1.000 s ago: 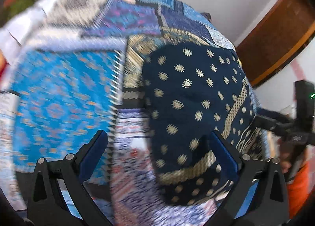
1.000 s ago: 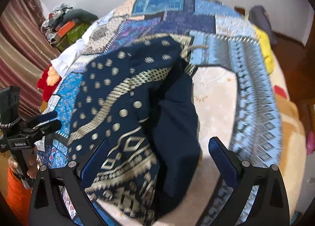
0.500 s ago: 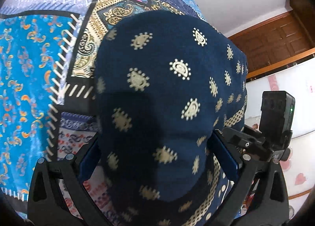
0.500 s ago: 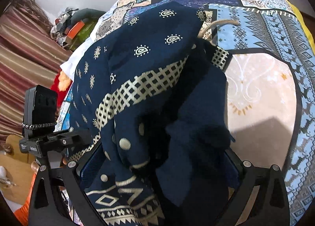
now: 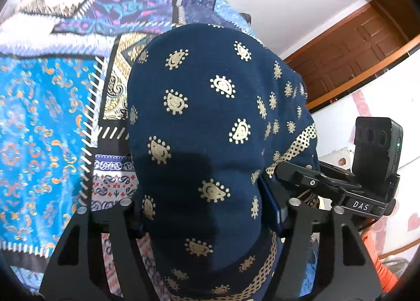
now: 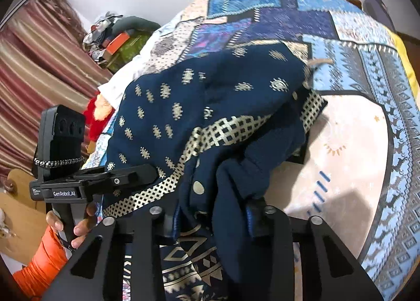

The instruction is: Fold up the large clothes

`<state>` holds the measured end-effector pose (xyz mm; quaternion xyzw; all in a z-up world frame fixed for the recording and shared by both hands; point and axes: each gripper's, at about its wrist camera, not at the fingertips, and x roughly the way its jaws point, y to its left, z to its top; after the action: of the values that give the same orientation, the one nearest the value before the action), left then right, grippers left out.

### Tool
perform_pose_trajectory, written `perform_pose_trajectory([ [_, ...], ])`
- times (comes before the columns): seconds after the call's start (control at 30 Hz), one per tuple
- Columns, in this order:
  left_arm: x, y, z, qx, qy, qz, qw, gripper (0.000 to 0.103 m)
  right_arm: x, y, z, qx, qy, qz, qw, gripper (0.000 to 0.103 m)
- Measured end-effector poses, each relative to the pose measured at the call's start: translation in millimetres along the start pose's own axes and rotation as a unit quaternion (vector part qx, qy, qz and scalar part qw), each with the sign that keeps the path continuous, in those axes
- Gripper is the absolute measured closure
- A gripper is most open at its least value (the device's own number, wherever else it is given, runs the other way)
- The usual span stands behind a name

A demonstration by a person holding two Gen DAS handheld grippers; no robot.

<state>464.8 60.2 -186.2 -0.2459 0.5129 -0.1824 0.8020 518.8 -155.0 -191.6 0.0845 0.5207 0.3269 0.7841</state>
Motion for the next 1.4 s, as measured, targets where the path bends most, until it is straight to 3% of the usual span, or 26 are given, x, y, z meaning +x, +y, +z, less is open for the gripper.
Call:
perform_pose_trajectory([
  [0.27,-72.7,-17.6,-12.3,0.033,-0.040,0.018,0.9985,0.038,-33.3,50.0,-5.6,-0.010,-0.019,0.016,1.000,0.074],
  [0.53,-131.5,17.9,-23.8,0.029,-0.067,0.033,0.9968,0.038,-39.5,112.1,-10.0,-0.033,-0.027,0.031,0.999,0.074],
  [0.8,-150.5,86.2,-48.4,-0.008,-0.064,0.063,0.9959,0.038,26.0,158.2,-18.8,-0.017,0.010,0.059,0.998,0.074],
  [0.97,-125.8,146.2,-54.4,-0.044,-0.036,0.108,0.9925,0.038,91.7,166.8,-18.4,-0.009,0.058,0.061,0.996,0.075],
  [1.07,-107.7,192.4,-58.5,-0.096,-0.017,0.107,0.9895,0.038,125.4,164.5,-17.3,-0.007,0.078,0.059,0.995,0.076],
  [1.13,-106.7,204.1,-62.7,-0.097,-0.024,0.080,0.9918,0.038,140.0,163.7,-15.7,-0.023,0.083,0.034,0.996,0.075],
  [1.2,-113.6,193.2,-67.7,-0.075,-0.029,0.086,0.9930,0.036,147.9,162.7,-14.3,-0.058,0.088,0.002,0.994,0.075],
  [1.33,-121.0,169.9,-73.5,-0.033,-0.024,0.142,0.9890,0.034,135.3,152.6,-10.2,-0.095,0.074,-0.059,0.991,0.075],
  [1.4,-128.1,161.0,-75.3,-0.014,-0.030,0.176,0.9839,0.034,114.6,153.0,-9.3,-0.105,0.049,-0.059,0.992,0.075],
])
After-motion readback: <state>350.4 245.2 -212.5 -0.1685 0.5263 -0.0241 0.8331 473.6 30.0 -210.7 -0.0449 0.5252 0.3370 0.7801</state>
